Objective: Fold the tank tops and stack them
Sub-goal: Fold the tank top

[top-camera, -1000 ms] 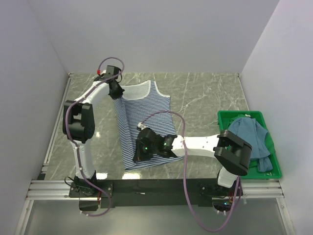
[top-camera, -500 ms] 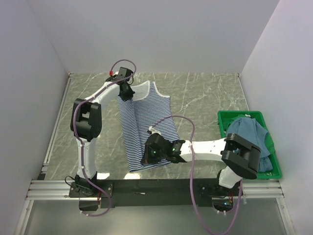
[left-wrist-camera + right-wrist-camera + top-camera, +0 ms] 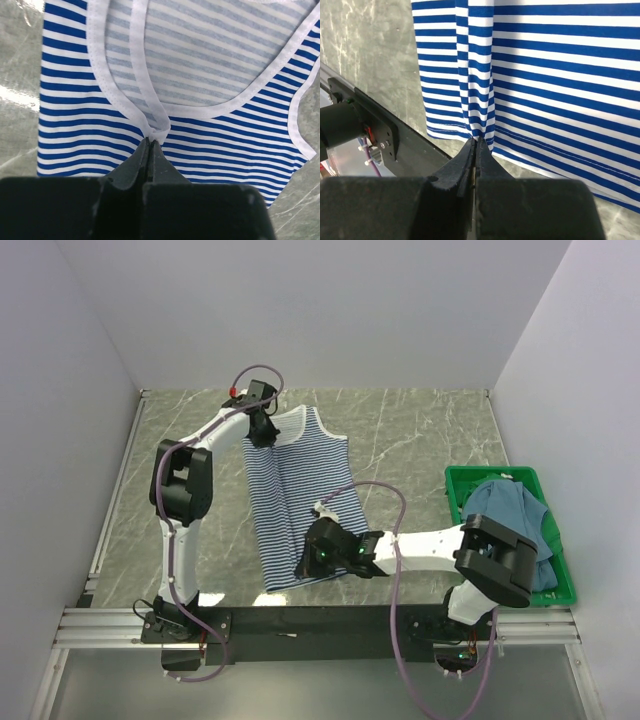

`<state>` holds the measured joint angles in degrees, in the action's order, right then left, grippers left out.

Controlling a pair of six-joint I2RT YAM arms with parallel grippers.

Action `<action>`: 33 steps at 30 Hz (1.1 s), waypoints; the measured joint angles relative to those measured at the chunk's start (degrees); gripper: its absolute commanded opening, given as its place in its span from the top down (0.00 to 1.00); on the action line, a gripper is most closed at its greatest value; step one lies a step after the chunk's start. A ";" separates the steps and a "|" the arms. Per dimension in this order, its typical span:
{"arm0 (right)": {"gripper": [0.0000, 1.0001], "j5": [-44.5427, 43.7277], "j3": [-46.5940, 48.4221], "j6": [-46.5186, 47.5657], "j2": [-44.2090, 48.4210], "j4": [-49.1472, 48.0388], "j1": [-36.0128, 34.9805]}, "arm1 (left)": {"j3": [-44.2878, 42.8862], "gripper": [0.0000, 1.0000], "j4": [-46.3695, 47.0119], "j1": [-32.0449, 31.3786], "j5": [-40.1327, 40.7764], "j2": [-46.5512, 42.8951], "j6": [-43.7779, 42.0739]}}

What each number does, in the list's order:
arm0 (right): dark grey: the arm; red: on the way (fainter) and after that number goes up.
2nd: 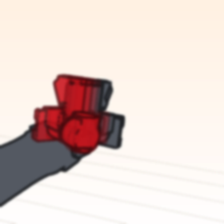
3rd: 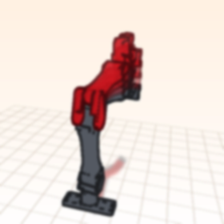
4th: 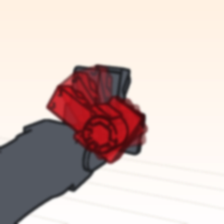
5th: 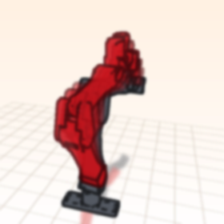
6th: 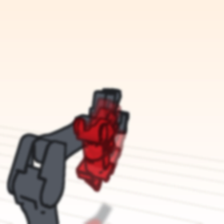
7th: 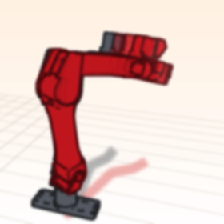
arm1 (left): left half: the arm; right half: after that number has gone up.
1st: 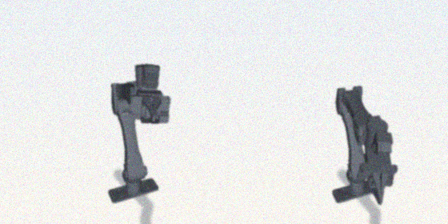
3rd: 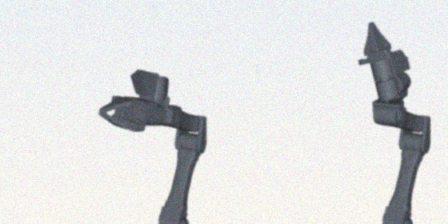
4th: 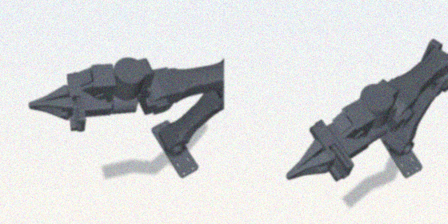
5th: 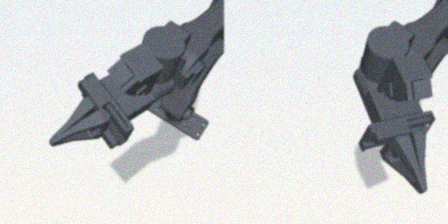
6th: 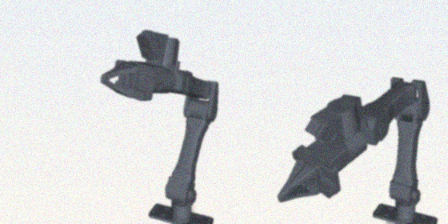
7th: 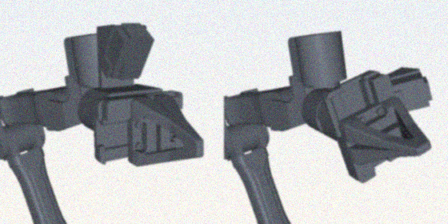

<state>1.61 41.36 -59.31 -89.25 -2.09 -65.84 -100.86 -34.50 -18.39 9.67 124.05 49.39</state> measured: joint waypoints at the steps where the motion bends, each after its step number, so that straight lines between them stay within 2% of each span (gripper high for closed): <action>1: 1.00 -0.13 -0.35 -0.13 0.26 -0.07 0.00 | 0.00 0.99 0.04 -0.11 -0.11 0.15 0.00; 2: 1.00 -0.33 -0.68 -0.35 0.57 0.00 0.00 | 0.00 0.99 0.13 -0.20 -0.31 0.33 0.00; 4: 0.91 -0.68 -1.09 -0.79 1.14 0.00 0.00 | 0.00 0.97 0.39 -0.33 -0.63 0.42 -0.02; 5: 0.80 -0.94 -1.31 -1.03 1.51 0.02 0.00 | 0.00 0.87 0.59 -0.42 -0.90 0.42 -0.04; 7: 0.68 -1.64 -1.68 -1.51 2.51 0.39 0.00 | 0.00 0.75 1.25 -0.57 -1.31 0.42 -0.33; 8: 0.61 -2.03 -1.95 -1.49 3.23 0.68 0.00 | 0.04 0.65 1.84 -0.63 -1.46 0.42 -0.35; 11: 0.56 -3.21 -2.97 -1.77 6.12 1.99 0.00 | 0.28 0.52 4.44 -0.83 -2.45 0.42 -0.63; 13: 0.55 -4.52 -3.72 -2.19 8.90 3.65 -0.02 | 0.28 0.49 5.79 -0.92 -3.15 0.39 -0.79; 16: 0.57 -7.45 -4.17 -2.58 12.81 6.80 -0.46 | 0.28 0.51 6.93 -0.98 -3.61 0.22 -0.87; 17: 0.58 -8.72 -4.09 -2.49 13.90 7.98 -0.72 | 0.28 0.57 7.08 -0.98 -3.58 0.09 -0.79; 19: 0.67 -10.91 -3.13 -1.57 14.88 10.82 -1.20 | 0.35 0.63 6.99 -0.98 -3.17 -0.44 -0.44; 20: 0.72 -11.61 -2.23 -1.09 14.64 11.82 -1.33 | 0.39 0.71 6.84 -0.98 -2.84 -0.79 -0.26; 21: 0.72 -12.26 -0.66 -0.13 13.70 13.22 -1.46 | 0.68 0.74 6.82 -0.98 -2.40 -1.27 0.09; 24: 0.73 -13.77 6.69 2.99 7.48 15.82 -1.81 | 1.86 0.80 5.92 -0.70 -0.74 -2.60 0.98; 27: 0.77 -14.21 13.75 6.27 -0.22 15.96 -2.38 | 4.79 0.81 5.97 0.17 0.00 -3.48 1.51; 33: 0.80 -13.81 19.54 10.97 -12.00 16.94 -3.98 | 11.34 0.85 5.68 4.13 0.13 -3.45 1.55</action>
<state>-12.21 60.90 -48.34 -101.25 14.85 -69.82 -89.52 -28.82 -14.26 9.80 120.60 50.94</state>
